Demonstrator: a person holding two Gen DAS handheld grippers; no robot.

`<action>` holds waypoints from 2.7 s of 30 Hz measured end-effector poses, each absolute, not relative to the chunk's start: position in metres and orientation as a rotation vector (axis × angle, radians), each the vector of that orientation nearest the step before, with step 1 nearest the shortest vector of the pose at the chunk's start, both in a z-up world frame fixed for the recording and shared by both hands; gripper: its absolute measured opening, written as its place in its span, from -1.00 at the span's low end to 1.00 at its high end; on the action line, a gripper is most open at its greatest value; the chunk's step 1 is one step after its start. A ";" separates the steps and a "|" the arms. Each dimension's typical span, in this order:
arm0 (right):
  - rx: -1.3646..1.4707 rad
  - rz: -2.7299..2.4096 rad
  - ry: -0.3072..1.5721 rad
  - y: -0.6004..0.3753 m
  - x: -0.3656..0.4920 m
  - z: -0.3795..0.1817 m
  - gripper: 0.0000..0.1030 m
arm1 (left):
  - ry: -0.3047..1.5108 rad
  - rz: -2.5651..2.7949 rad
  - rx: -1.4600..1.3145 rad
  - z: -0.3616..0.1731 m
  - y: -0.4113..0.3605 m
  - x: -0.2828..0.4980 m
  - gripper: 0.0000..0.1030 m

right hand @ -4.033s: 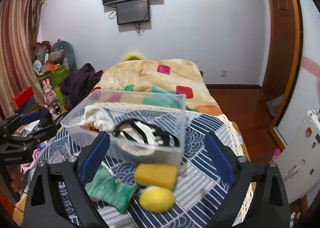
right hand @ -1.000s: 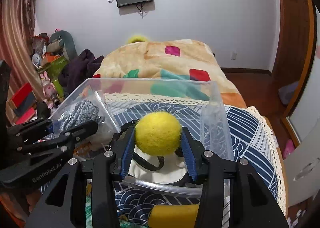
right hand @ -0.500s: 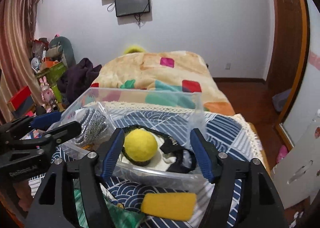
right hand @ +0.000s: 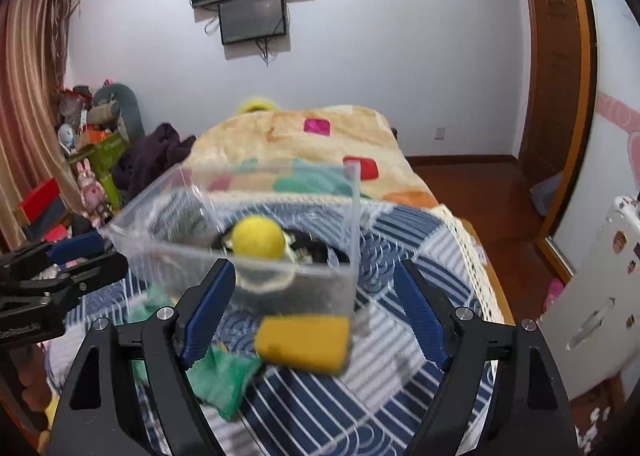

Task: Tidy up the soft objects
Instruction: 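Grasp the green knitted glove with the left tool while the right tool grasps the yellow sponge, then lower the glove and sponge into the clear box and open both tools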

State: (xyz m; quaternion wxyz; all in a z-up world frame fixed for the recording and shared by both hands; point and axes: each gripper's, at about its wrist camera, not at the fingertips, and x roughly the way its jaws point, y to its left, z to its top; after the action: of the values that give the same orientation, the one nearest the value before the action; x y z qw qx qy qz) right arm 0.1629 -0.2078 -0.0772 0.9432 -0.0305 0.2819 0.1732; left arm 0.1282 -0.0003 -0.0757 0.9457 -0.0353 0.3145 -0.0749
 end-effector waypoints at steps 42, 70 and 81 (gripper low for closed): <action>-0.051 0.409 0.552 -0.211 0.149 -0.075 -0.05 | 0.523 -0.148 -0.150 -0.037 0.023 0.108 -0.55; -0.060 0.449 0.625 -0.182 0.199 -0.079 -0.04 | 0.605 -0.016 -0.025 -0.072 0.000 0.203 -0.54; -0.066 0.462 0.619 -0.182 0.193 -0.076 0.24 | 0.607 0.003 -0.008 -0.072 0.002 0.194 0.11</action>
State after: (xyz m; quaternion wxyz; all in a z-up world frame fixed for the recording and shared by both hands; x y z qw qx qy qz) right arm 0.1927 -0.1823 -0.0764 0.9258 -0.0320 0.3017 0.2254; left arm 0.1941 0.0019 -0.0717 0.9543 -0.0040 0.2987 0.0015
